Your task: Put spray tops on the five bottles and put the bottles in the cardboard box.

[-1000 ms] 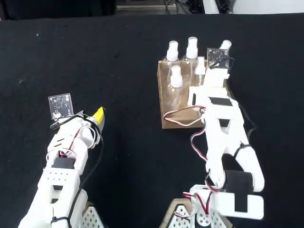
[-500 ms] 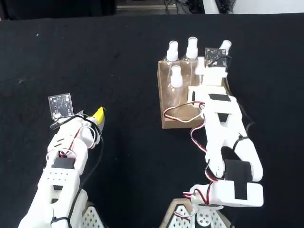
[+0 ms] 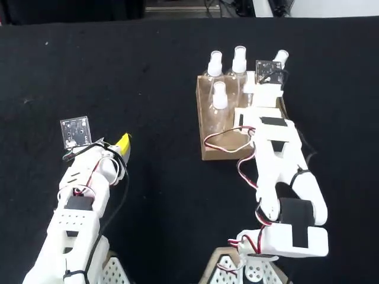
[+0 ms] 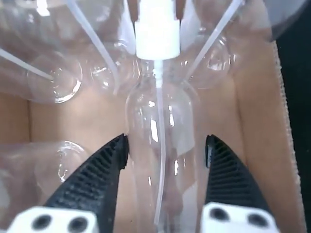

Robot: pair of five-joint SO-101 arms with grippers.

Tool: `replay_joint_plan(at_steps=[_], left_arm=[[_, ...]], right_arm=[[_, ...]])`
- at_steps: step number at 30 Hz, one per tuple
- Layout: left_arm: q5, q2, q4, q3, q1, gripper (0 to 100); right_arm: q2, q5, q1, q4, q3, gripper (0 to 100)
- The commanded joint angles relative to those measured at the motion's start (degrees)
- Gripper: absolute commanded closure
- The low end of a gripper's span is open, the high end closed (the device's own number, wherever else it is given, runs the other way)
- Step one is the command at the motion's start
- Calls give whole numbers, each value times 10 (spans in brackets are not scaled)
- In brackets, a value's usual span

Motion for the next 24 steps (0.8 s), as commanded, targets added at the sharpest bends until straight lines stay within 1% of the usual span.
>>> replay_joint_plan(at_steps=[1, 4, 6, 24], left_arm=[[7, -8, -11, -7, -7, 787], [7, -8, -11, -7, -7, 787], [7, -8, -11, -7, -7, 787], [7, -8, -11, -7, -7, 787]], right_arm=[[-2, 4, -13, -3, -36, 803], [-2, 32, -14, -3, -35, 799], [-2, 44, -14, -3, -32, 779], [27, 44, -11, -3, -46, 769]])
